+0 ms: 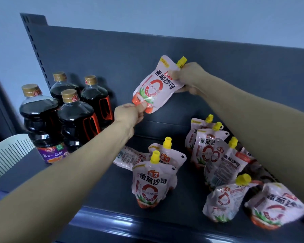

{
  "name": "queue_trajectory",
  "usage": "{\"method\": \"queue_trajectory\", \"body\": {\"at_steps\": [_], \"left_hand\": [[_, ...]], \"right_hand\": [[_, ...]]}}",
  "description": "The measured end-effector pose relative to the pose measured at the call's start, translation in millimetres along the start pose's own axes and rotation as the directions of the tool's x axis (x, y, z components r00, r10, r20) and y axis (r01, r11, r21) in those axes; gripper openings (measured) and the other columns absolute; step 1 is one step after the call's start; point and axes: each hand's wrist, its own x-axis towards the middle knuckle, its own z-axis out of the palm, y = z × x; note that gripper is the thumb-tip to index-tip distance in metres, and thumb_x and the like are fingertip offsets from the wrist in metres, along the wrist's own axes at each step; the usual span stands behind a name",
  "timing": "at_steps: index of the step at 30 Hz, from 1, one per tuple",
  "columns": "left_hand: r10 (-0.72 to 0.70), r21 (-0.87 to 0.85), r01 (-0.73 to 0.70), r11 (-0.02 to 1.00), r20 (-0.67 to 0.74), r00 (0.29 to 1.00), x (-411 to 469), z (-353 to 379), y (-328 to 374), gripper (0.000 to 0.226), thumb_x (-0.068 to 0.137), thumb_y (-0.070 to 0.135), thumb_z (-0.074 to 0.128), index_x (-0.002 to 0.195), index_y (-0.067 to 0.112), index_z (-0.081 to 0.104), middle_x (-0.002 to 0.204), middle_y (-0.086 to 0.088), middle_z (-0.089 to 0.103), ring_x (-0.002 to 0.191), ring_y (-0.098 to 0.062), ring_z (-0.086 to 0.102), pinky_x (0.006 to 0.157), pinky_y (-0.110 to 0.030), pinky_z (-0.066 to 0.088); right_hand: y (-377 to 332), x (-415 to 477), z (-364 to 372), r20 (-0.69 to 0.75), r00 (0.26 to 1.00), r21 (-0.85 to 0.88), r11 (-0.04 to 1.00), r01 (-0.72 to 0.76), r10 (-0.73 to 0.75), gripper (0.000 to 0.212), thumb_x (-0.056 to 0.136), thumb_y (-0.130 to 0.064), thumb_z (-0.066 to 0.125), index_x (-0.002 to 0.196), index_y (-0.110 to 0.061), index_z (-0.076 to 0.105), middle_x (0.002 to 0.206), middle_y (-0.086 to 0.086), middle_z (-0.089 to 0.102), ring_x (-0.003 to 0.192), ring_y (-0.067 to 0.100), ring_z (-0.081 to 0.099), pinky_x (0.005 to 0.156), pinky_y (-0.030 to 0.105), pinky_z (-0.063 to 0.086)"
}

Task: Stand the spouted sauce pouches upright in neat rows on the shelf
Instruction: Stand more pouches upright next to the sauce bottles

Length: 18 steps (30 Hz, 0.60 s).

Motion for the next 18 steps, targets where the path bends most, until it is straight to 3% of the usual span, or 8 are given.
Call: {"method": "queue_trajectory", "body": {"at_steps": [2,6,10,14,18], "left_hand": [[0.078,-0.035,-0.077,0.996,0.009,0.997,-3.4,1.3,0.4,0.036,0.081,0.009,0.070,0.058,0.015,0.043,0.068,-0.004,0.060,0.064,-0.014,0.057,0.065,-0.022,0.052],[0.129,-0.024,-0.128,0.991,0.052,0.990,-8.8,3.1,6.9,0.035,0.088,0.014,0.063,0.058,0.014,0.044,0.067,-0.003,0.062,0.058,-0.013,0.057,0.053,-0.019,0.053],[0.023,-0.013,-0.021,1.000,0.142,0.990,-6.6,-2.4,5.4,0.025,0.091,0.018,0.059,0.070,0.009,0.050,0.073,-0.009,0.061,0.061,-0.017,0.059,0.055,-0.024,0.058],[-0.101,-0.129,0.152,0.980,0.335,0.937,-8.2,-15.1,-3.6,0.017,0.095,0.001,0.042,0.092,0.000,0.058,0.078,-0.015,0.071,0.074,-0.024,0.070,0.069,-0.032,0.060],[-0.150,-0.057,0.181,0.982,0.349,0.925,-5.1,-15.8,-3.2,0.015,0.092,-0.005,0.045,0.089,0.006,0.056,0.062,-0.007,0.072,0.056,-0.018,0.070,0.059,-0.032,0.060]], "right_hand": [[3.3,-1.4,0.1,-0.043,0.999,0.019,1.000,-0.015,0.016,0.018,0.092,-0.011,0.059,0.079,-0.012,0.046,0.079,0.005,0.065,0.063,0.014,0.065,0.051,0.031,0.057],[4.3,-5.0,3.9,-0.122,0.992,0.006,1.000,-0.013,0.014,0.017,0.091,-0.014,0.061,0.079,-0.012,0.048,0.092,0.009,0.068,0.071,0.019,0.068,0.047,0.027,0.057],[2.5,-8.3,6.2,-0.130,0.991,-0.007,0.999,0.033,-0.034,0.017,0.091,-0.010,0.059,0.076,-0.011,0.050,0.094,0.010,0.067,0.074,0.020,0.068,0.055,0.030,0.058],[1.4,-10.8,0.7,-0.113,0.992,-0.021,0.998,0.051,-0.053,0.015,0.092,-0.013,0.058,0.078,-0.013,0.052,0.080,0.003,0.066,0.070,0.016,0.067,0.062,0.030,0.058],[1.9,-13.1,-2.7,-0.069,0.998,0.010,1.000,0.009,-0.008,0.011,0.093,-0.014,0.058,0.099,-0.007,0.053,0.081,0.003,0.067,0.070,0.014,0.068,0.057,0.028,0.057]]}}
